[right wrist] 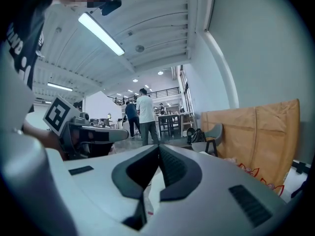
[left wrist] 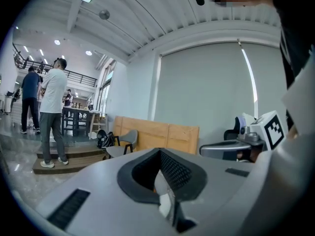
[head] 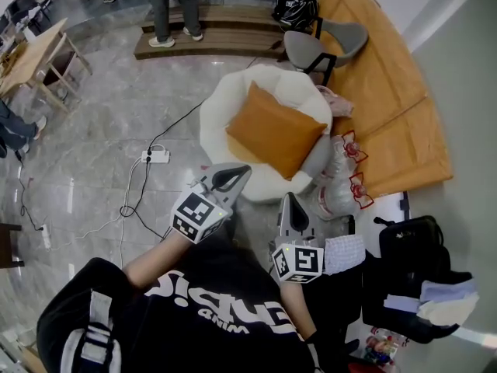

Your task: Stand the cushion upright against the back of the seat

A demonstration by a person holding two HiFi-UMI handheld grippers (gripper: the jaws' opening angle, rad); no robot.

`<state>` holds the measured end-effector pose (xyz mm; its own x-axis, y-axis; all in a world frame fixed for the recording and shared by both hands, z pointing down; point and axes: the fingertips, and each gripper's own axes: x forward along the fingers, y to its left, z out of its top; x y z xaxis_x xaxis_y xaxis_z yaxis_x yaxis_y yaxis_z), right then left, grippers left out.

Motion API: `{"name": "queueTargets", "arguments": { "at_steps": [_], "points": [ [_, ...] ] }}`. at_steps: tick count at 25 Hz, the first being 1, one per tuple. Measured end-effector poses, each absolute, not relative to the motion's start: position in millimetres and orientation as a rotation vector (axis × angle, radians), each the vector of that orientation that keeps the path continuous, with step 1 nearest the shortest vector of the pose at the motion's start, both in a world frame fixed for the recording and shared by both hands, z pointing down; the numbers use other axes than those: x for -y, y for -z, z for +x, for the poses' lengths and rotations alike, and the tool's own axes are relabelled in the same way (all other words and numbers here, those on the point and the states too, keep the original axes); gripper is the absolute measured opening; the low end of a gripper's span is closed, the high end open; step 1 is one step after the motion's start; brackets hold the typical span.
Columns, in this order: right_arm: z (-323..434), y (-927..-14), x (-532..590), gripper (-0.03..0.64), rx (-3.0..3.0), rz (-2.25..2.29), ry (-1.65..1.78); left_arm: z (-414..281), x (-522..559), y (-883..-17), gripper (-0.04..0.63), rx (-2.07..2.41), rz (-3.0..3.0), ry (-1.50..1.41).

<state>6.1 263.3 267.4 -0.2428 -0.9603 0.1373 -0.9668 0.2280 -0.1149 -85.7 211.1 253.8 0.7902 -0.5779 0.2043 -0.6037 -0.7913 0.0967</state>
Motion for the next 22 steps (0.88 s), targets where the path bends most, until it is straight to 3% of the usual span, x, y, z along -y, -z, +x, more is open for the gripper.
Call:
{"name": "queueTargets", "arguments": {
  "at_steps": [22],
  "points": [
    [37.5, -292.0, -69.4, 0.021, 2.331, 1.968, -0.351, -33.0, -21.9, -291.6, 0.008, 0.703, 2.827, -0.289]
  ]
}}
